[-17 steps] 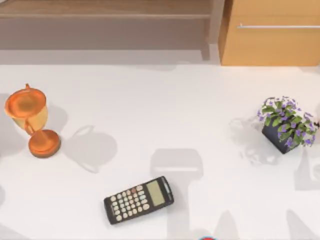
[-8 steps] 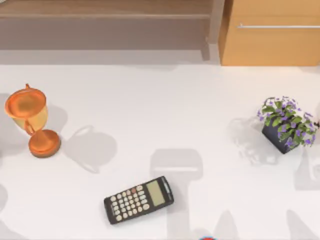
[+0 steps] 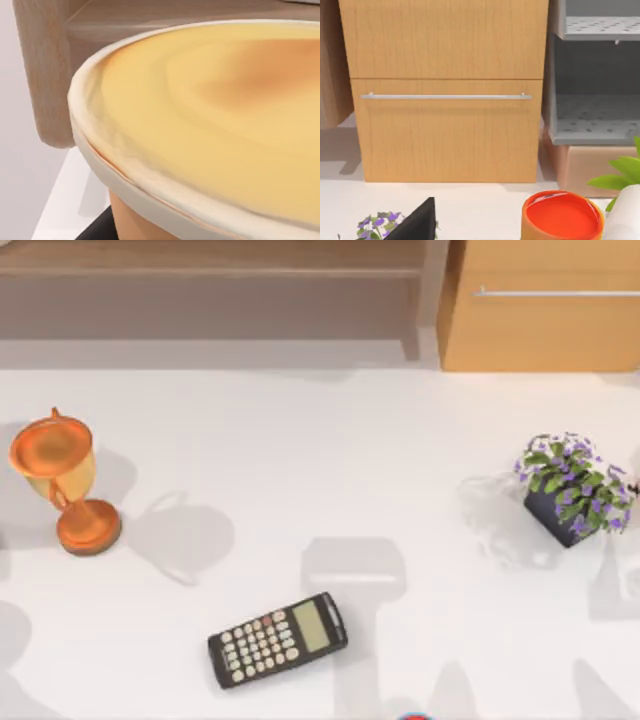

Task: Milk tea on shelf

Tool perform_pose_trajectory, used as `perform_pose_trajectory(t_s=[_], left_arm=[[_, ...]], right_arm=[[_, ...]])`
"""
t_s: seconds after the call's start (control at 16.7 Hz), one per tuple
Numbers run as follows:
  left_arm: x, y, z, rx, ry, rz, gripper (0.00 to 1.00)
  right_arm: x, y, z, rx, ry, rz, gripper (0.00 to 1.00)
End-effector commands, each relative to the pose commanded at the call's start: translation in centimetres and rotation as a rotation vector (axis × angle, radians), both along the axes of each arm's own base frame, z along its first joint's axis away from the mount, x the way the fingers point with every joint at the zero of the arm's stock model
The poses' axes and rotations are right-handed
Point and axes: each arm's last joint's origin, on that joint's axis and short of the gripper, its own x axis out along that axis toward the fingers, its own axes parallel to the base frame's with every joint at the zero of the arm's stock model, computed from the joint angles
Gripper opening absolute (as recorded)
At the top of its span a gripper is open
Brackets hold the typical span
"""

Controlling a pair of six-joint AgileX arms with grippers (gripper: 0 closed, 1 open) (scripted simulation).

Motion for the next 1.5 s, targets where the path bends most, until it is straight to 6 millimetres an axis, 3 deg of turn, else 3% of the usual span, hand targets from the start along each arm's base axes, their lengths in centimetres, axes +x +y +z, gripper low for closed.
perform_pose_trajectory(t_s=[0.3, 0.66, 1.14, 1.32, 1.5], left_arm=[[3.0, -3.0, 6.0, 0.043, -0.118, -0.032, 0.0], [6.7, -10.6, 12.2, -0.002, -0.135, -0.078, 0.0], [9.9, -20.9, 16.4, -0.037, 0.004, -0.045, 0.0], [10.4, -23.2, 17.5, -0.03, 0.035, -0.018, 0.0], [10.6, -24.2, 18.5, -0.026, 0.038, 0.004, 0.0]], right_arm=[[0.0, 0.0, 0.0, 0.0, 0.0, 0.0, 1.0], [0.0, 0.0, 0.0, 0.0, 0.0, 0.0, 1.0], [0.0, 0.0, 0.0, 0.0, 0.0, 0.0, 1.0], [0.0, 0.0, 0.0, 0.0, 0.0, 0.0, 1.0], [0.0, 0.0, 0.0, 0.0, 0.0, 0.0, 1.0]])
